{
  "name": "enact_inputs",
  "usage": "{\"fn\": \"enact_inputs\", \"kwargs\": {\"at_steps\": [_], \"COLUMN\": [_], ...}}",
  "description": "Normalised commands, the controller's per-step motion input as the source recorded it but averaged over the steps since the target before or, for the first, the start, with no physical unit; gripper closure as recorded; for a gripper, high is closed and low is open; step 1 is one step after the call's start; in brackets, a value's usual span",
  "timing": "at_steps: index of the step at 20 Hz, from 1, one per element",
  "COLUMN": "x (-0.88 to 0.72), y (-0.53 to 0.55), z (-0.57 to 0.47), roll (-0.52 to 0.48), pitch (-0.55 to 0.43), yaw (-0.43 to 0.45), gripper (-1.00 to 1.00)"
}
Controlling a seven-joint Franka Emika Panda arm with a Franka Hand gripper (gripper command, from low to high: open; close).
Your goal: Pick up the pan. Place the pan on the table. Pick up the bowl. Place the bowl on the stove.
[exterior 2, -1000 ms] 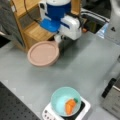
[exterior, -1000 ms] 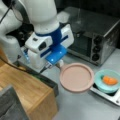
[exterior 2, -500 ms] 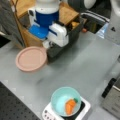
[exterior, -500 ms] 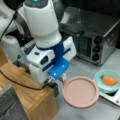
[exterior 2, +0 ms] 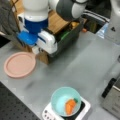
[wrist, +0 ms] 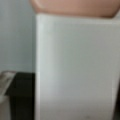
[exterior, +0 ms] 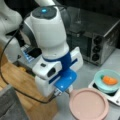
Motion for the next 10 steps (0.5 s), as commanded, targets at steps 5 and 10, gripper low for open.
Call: {"fn": "enact_inputs", "kwargs": {"at_steps": [5, 10], "x": [0.55, 0.42], "y": [-0.34, -0.28], "z": [0.25, 0.04], "roll": [-0.132, -0.175], "pitch": [0.300, 0.265], "yaw": [0.105, 0.132], "gripper": [1.00, 1.00]}}
